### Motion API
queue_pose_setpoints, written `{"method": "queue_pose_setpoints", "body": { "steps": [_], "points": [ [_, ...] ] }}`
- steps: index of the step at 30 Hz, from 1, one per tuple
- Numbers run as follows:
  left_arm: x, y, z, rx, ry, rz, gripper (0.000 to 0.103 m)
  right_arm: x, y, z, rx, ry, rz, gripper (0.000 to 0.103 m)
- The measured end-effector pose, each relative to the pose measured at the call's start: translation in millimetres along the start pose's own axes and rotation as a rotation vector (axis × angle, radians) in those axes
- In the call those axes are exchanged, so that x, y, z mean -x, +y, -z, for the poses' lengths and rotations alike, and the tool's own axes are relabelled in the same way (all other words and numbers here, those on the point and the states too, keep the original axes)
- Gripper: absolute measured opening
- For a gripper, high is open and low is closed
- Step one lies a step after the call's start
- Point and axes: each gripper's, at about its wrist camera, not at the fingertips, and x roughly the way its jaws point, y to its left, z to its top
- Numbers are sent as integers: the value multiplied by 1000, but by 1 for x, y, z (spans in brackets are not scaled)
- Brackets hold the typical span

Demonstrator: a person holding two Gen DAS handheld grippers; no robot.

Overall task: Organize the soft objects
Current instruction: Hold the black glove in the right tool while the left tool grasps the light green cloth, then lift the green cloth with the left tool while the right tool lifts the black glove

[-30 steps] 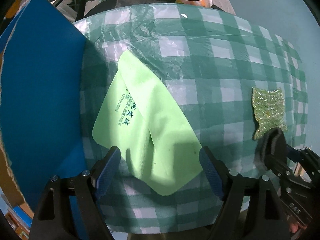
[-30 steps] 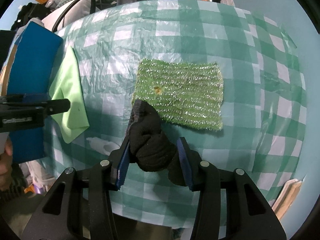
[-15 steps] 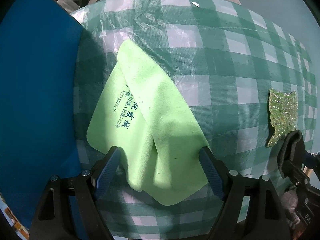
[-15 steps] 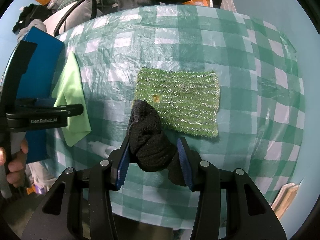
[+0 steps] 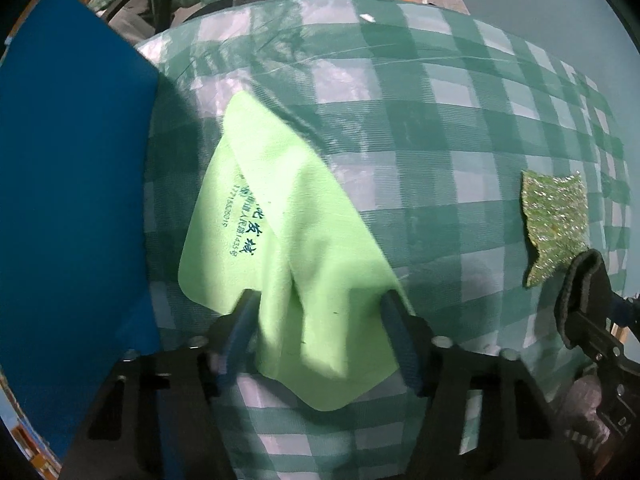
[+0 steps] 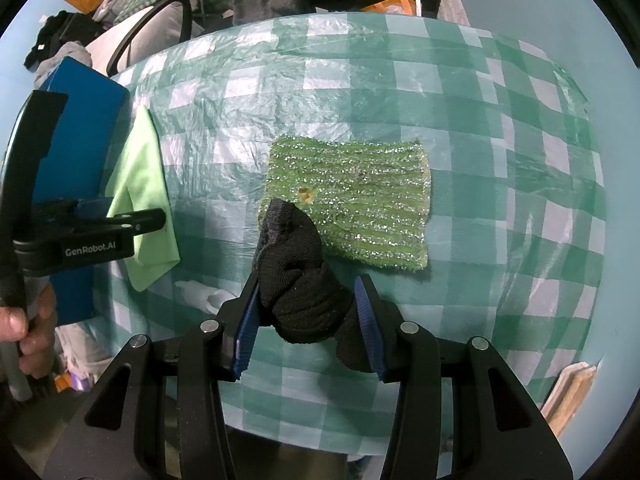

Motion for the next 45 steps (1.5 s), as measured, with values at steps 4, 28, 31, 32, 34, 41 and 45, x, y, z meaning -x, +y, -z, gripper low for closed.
{"method": "queue_pose_setpoints", "body": {
  "steps": [4, 28, 31, 32, 34, 41, 45],
  "points": [
    [3, -7, 2, -19, -1, 4, 27, 0, 2, 1, 0, -3, -1, 45],
    [79, -5, 28, -94, -113, 72, 7, 36, 17, -4, 19, -88, -3, 45],
    [84, -5, 32, -98, -127, 70, 7, 43, 22, -6, 23, -101, -4, 45],
    [88, -5, 35, -99, -135, 70, 7, 45, 23, -7, 25, -104, -3, 45],
    [97, -4, 44, -102, -144, 67, 7, 49, 29, -8, 34, -112, 1, 45],
    [114, 4, 42, -100, -182, 63, 7, 66, 43, -10, 57, -137, 3, 45],
    [126, 10, 45, -93, -203, 67, 7, 75, 50, -12, 71, -154, -1, 45]
  ]
}}
